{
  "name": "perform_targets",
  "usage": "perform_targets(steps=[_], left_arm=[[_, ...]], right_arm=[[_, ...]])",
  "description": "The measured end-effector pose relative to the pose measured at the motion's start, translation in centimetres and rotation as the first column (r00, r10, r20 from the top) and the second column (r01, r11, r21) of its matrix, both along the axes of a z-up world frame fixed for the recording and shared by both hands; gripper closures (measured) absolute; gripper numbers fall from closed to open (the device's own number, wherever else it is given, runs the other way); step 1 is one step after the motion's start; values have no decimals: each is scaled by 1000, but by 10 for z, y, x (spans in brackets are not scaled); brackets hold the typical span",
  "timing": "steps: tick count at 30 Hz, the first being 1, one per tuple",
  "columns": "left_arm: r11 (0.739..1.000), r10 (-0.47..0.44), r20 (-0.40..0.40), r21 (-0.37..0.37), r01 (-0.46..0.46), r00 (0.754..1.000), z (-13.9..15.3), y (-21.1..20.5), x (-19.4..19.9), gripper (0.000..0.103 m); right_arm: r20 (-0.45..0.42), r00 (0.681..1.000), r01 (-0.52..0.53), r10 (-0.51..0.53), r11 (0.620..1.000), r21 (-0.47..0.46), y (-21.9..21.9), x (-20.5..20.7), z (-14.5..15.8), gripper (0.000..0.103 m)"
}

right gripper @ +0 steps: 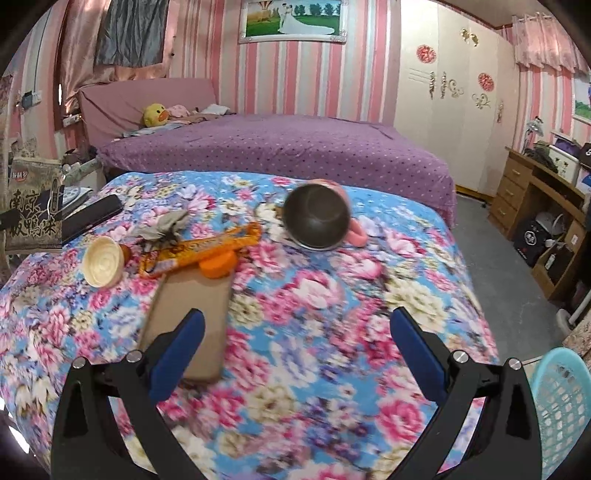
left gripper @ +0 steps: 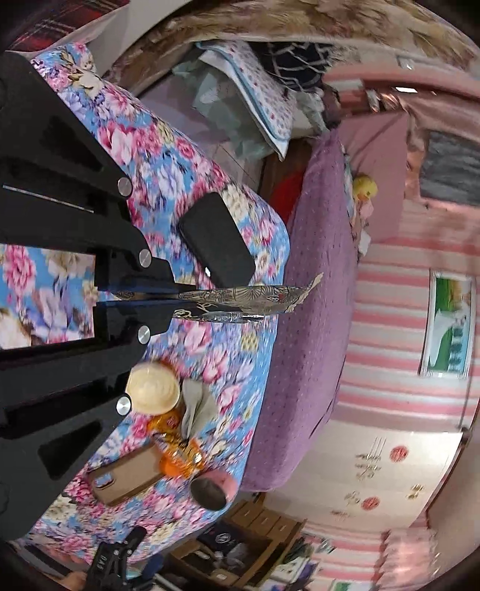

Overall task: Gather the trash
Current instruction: 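Grasp the grey cloth with the right gripper while the left gripper holds the packet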

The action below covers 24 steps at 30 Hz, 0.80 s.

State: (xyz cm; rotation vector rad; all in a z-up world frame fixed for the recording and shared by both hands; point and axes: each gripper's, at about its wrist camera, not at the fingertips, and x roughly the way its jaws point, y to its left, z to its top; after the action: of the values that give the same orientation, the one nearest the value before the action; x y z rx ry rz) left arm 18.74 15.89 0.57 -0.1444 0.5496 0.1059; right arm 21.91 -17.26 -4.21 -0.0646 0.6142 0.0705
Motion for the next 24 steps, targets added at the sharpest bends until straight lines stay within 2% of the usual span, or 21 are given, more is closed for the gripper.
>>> perform_targets(steps=[7,11,15,19,21,23,24], left_arm=[[998,56,-23,40,-55,998,-9,13,10,102],[996,89,-54,21,-88,995,-15,25,19,102],[995,99,-83,13,-98,992,-20,31,25,102],[994,109,-103,14,-108,989,-22,35,30,102],[992,124,-115,25,-122,986,-23,36,32,102],[991,134,-125,46,-129,983,-23,35,34,102],[991,133,-126,52,-127,983,-23,35,34,102]], right_arm=[[-19,996,-89,89,996,0,49,37,-1,6],[-11,987,-161,161,986,-44,82,58,5,15],[-51,970,-241,239,970,-43,112,82,5,22],[-105,957,-280,272,957,-72,137,102,-6,35],[-131,950,-295,284,952,-75,145,110,-13,47],[-158,941,-312,298,947,-70,150,118,-21,63],[-164,937,-321,308,945,-60,151,120,-23,66]])
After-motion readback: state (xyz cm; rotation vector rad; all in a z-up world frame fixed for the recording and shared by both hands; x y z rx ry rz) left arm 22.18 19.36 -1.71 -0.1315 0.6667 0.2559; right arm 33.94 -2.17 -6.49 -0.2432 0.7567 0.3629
